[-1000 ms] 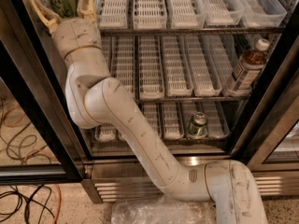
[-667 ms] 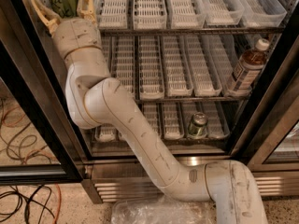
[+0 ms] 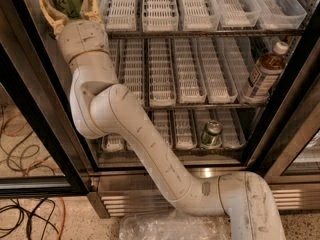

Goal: Pick green can from top shelf of fridge

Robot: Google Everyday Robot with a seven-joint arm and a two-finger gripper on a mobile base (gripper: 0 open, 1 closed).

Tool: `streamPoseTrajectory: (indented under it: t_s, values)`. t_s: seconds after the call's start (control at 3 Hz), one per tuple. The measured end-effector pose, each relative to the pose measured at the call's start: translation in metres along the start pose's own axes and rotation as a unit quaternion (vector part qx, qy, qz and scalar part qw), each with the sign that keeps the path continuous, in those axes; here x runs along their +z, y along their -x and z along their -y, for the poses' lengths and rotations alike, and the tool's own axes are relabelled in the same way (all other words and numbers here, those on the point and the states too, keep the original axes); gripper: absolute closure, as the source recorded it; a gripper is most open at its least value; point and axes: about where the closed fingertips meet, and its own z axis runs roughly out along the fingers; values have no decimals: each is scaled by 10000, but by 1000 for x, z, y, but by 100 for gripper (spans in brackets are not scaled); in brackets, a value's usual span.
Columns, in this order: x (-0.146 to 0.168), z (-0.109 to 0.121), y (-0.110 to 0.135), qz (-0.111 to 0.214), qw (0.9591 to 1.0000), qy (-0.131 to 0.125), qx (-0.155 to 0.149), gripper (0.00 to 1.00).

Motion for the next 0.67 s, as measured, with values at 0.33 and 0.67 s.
streamPoseTrajectory:
  t_s: [0.33, 0.67]
  values:
    - [0, 0, 0, 0, 10000, 0, 0, 96]
    - [0, 0, 0, 0, 10000, 0, 0, 100]
